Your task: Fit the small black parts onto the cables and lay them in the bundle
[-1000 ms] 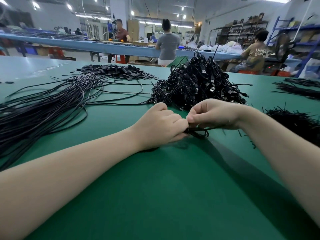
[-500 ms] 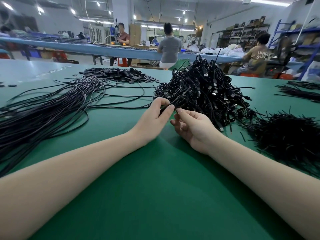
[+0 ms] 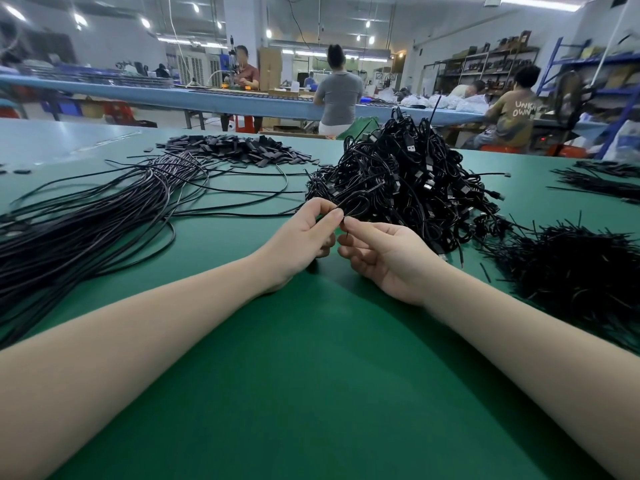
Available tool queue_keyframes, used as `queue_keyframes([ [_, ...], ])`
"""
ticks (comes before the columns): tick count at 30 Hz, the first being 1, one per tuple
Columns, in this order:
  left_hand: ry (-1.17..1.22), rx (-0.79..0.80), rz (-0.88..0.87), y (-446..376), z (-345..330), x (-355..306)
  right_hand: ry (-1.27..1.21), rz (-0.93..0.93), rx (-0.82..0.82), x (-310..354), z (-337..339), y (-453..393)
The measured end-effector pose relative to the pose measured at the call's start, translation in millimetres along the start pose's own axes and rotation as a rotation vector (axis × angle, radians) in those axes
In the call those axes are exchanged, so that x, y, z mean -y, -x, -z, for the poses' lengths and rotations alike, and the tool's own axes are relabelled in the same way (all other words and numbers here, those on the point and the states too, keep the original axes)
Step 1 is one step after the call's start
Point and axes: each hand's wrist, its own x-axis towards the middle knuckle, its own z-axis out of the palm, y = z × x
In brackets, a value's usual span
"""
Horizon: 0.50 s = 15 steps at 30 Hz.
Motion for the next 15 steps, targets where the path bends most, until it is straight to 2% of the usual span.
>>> queue_keyframes([
  [8,-0.011,0.070,0.007,1.6,1.0,-0.1,0.000,-0.083,0.081,5.2,3.2,0.6],
  [11,-0.062,0.058,0.025,2.0,-0.6,0.6,0.120,0.018,0.009,1.0,4.1,0.8],
  [15,-0.231,0.022,0.076,2.3,-4.6,1.6,0.495,0.277,-0.137,0.1,11.3,0.2],
])
